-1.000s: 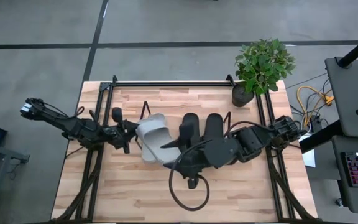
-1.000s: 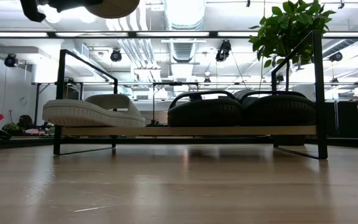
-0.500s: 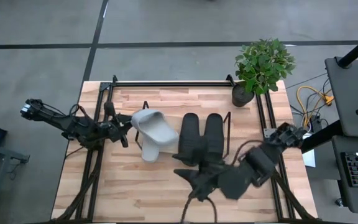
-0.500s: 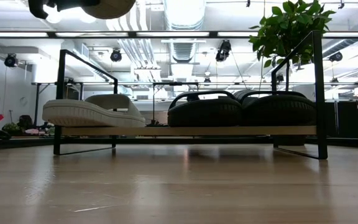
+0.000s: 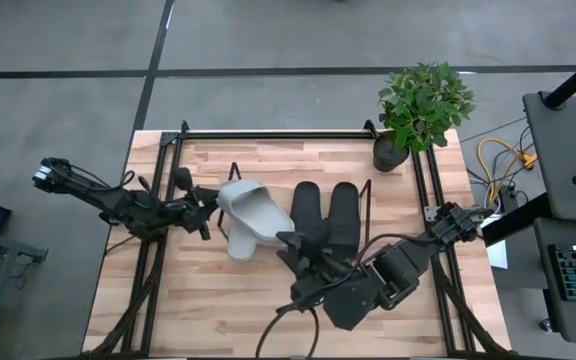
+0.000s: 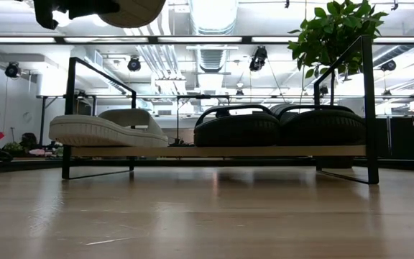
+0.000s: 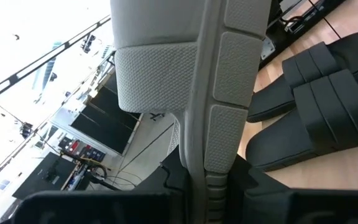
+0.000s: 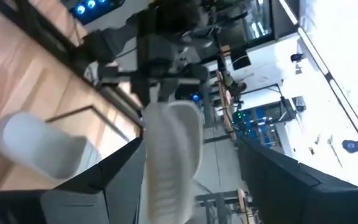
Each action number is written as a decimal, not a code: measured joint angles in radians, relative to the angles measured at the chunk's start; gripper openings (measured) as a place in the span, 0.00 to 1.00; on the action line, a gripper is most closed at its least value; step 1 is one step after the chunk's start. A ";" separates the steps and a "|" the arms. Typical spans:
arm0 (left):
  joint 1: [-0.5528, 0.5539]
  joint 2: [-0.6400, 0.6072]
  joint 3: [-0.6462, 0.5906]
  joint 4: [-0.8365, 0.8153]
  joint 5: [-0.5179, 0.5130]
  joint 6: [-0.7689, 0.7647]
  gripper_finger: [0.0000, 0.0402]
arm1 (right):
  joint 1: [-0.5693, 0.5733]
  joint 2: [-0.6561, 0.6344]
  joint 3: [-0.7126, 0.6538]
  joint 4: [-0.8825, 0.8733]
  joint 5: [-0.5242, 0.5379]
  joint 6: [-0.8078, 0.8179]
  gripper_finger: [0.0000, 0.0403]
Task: Pick and place slides into the shelf
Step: Put the gray slides on the shelf
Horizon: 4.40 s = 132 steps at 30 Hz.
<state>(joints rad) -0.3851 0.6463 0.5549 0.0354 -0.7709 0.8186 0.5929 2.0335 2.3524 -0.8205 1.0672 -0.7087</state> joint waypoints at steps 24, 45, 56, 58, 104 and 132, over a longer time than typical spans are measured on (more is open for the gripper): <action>0.000 0.038 0.000 0.000 -0.031 0.015 0.06 | -0.081 0.000 0.000 -0.203 -0.099 0.219 0.56; 0.000 0.027 0.002 0.009 -0.021 0.025 0.13 | -0.095 0.002 -0.004 -0.260 -0.131 0.291 0.12; 0.000 0.001 0.005 0.011 -0.184 -0.027 0.58 | -0.088 0.002 -0.004 -0.303 -0.006 0.448 0.12; 0.000 -0.014 0.005 0.010 -0.232 -0.028 0.64 | -0.088 0.002 -0.004 -0.333 0.035 0.516 0.12; 0.000 -0.182 -0.003 -0.001 -0.257 -0.369 0.69 | -0.156 0.385 -0.010 -0.583 0.094 1.599 0.12; -0.001 -0.157 -0.006 -0.002 -0.256 -0.369 0.69 | -0.168 0.492 0.004 -0.631 0.044 1.472 0.11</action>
<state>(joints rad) -0.3859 0.4896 0.5491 0.0334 -1.0271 0.4493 0.4244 2.5254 2.3560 -1.4515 1.1110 0.7634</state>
